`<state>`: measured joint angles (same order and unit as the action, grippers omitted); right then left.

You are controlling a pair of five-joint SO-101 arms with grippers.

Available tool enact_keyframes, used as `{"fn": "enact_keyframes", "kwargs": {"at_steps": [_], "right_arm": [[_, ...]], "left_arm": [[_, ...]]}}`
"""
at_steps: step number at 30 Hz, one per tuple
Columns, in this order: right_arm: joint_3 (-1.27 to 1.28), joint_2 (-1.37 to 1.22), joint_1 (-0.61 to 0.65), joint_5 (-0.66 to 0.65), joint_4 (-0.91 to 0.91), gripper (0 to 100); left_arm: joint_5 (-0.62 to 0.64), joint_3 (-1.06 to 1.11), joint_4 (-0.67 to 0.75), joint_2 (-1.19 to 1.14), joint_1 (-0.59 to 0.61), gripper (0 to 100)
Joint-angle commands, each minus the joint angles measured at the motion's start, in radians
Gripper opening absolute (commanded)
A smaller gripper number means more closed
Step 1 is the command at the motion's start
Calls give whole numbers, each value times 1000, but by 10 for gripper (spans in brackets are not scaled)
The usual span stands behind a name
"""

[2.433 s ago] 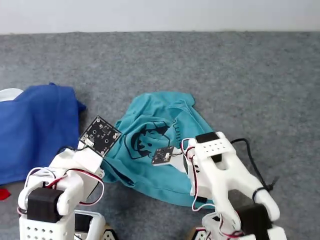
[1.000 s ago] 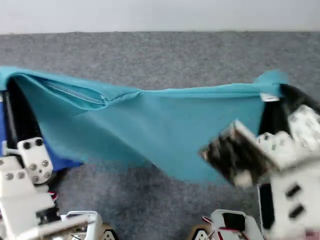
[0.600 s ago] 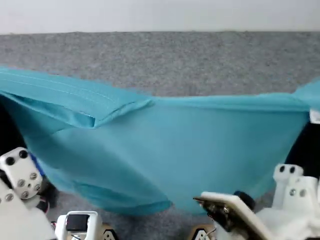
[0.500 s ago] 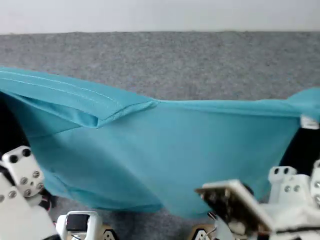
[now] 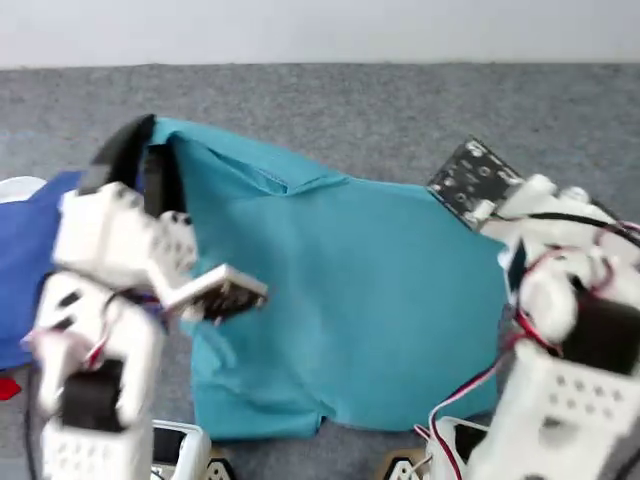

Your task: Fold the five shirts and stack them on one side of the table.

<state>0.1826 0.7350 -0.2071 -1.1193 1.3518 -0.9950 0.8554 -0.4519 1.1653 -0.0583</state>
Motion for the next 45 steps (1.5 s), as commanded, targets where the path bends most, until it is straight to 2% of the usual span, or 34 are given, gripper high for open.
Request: {"fn": "enact_keyframes", "kwargs": {"at_steps": [1,5,9,14,18,26,35,39,45], "right_arm": [[189,-7,41,3,-303,9],[385,-8,88,0,-642,9],[506,-61,111,-2,-955,9],[474,-234,110,-2,-1227,9],[358,-386,111,-2,-1331,9],[57,-638,105,-2,-1351,9],[20,-742,107,3,-1320,9],[55,-731,97,3,-1158,9],[60,-676,81,5,-800,9]], "left_arm": [[-23,96,261,-117,5,14],[-23,31,425,-359,15,14],[-23,-148,519,-628,18,14],[-23,-444,529,-922,43,14],[-23,-648,529,-1091,44,14],[-23,-891,529,-1274,20,14],[-21,-862,485,-1295,12,14],[-21,-773,299,-1209,20,14],[-21,-573,-112,-973,11,14]]}}
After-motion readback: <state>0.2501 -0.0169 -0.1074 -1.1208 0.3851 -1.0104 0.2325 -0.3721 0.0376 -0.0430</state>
